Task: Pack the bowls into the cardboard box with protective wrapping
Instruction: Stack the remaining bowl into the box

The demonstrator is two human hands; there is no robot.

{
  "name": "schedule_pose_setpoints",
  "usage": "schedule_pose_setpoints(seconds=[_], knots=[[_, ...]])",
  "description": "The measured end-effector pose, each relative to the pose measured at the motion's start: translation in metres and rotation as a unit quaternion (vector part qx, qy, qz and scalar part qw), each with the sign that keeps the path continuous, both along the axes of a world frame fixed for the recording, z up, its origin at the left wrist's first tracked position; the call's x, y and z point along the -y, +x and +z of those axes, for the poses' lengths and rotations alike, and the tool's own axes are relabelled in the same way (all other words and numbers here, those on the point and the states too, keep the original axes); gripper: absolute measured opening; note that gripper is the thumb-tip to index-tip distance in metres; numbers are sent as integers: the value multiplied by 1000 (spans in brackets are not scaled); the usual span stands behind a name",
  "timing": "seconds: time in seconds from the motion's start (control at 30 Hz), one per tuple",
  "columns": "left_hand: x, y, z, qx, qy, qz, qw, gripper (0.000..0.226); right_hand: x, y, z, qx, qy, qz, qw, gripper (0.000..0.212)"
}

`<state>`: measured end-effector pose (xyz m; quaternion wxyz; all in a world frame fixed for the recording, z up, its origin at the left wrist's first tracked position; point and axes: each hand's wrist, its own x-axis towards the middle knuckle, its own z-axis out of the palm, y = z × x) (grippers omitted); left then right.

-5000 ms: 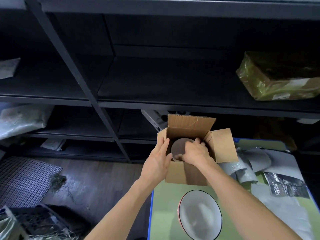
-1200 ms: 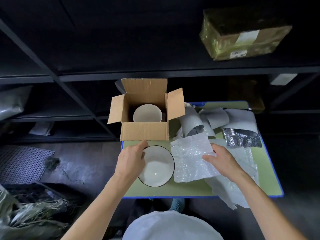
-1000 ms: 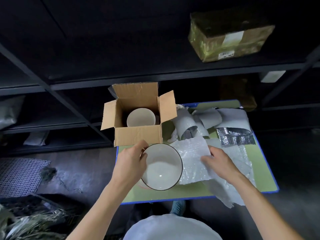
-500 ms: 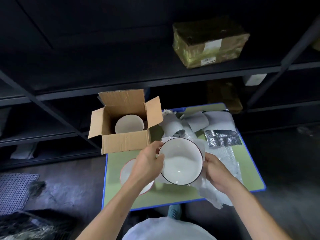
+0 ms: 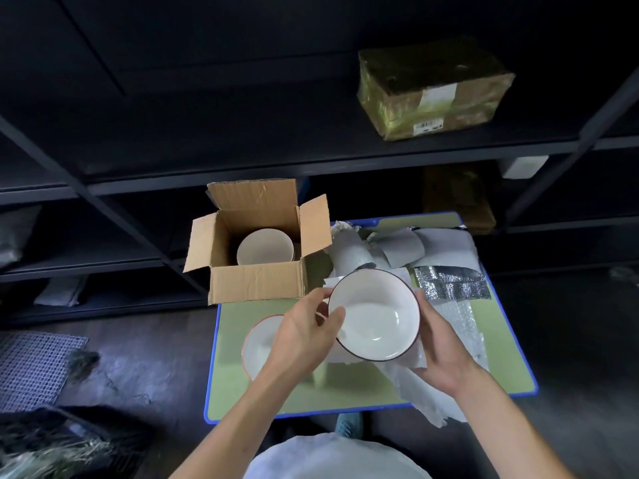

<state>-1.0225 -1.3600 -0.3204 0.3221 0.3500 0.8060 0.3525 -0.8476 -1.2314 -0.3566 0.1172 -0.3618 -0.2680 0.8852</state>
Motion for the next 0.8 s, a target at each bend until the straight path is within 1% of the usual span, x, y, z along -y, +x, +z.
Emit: schedule_pose_setpoints(seconds=[0.03,0.07,0.17,0.2,0.33,0.47,0.57,0.7,0.8], knots=[[3,-2,-1,-7,1,4,1000,26,0,-2,2,-8,-5,3,1000,48],[6,-4,-1,8,0,9,1000,26,0,-5,3,-17,-13,6,1000,49],[14,-9,7,136,20,26,990,21,1,-15,10,-50,-18,32,998,51],[17,-11,9,156,41,32,986,21,2,-21,12,-59,-15,44,997,53],[22,-20,8,172,112,76,976,21,9,-45,23,-52,8,76,996,59],[31,-36,9,142,103,98,980,23,16,-66,29,-36,23,82,996,60],[36,-51,8,110,89,106,984,19,21,-77,34,-16,64,100,993,59],[33,-74,8,44,61,92,993,29,25,-92,42,46,181,148,971,47],[31,-91,13,11,37,74,996,23,27,-108,49,102,269,142,947,41]])
